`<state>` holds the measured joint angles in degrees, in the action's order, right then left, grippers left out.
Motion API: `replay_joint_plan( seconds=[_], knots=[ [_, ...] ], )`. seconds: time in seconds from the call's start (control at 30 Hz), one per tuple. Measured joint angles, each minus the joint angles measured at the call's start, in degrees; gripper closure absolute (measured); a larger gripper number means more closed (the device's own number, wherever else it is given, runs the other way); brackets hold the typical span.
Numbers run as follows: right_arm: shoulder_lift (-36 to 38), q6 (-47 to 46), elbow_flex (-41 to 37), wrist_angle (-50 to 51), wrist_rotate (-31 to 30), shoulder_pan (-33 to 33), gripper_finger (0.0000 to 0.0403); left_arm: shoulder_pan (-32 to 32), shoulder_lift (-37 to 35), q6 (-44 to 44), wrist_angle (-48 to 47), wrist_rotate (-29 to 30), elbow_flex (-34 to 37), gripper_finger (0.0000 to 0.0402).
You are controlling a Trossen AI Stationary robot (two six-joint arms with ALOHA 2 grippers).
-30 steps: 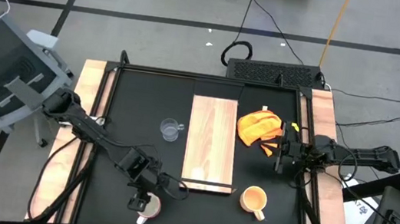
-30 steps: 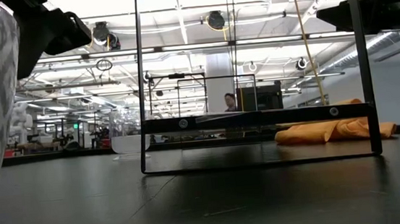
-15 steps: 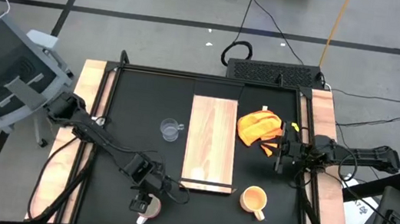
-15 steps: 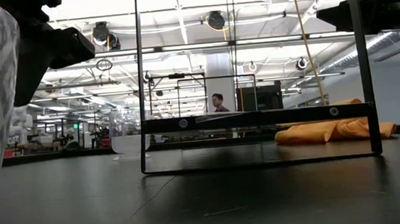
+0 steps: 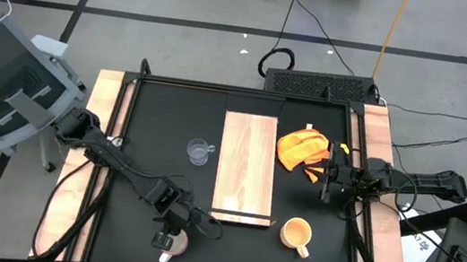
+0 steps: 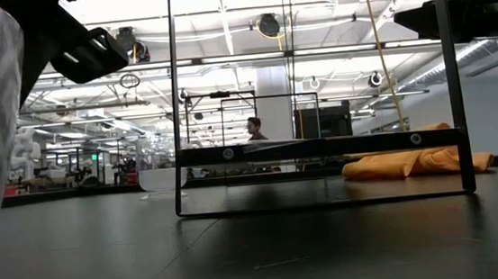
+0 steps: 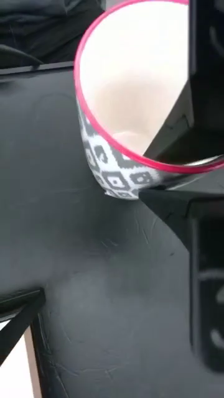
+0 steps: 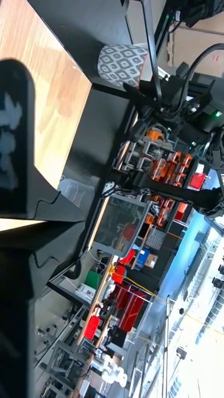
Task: Stack small to large cups/mugs on shelf
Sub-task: Put the gray cup on the shelf
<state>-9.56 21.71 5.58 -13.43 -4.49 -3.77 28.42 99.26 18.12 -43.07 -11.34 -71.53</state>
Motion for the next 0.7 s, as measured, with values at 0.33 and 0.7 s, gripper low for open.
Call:
replay_joint_plan(
  seconds=[0.33,0.7],
  knots=[
    [0.00,0.00,0.00,0.00,0.00,0.01,0.0403,0.19,0.00,-0.43,-0.09,0.70,0.02,0.0370],
    [0.00,0.00,0.00,0.02,0.00,0.00,0.0403,-0.31,-2.19,1.88,-2.27,5.85,0.02,0.0385]
  ],
)
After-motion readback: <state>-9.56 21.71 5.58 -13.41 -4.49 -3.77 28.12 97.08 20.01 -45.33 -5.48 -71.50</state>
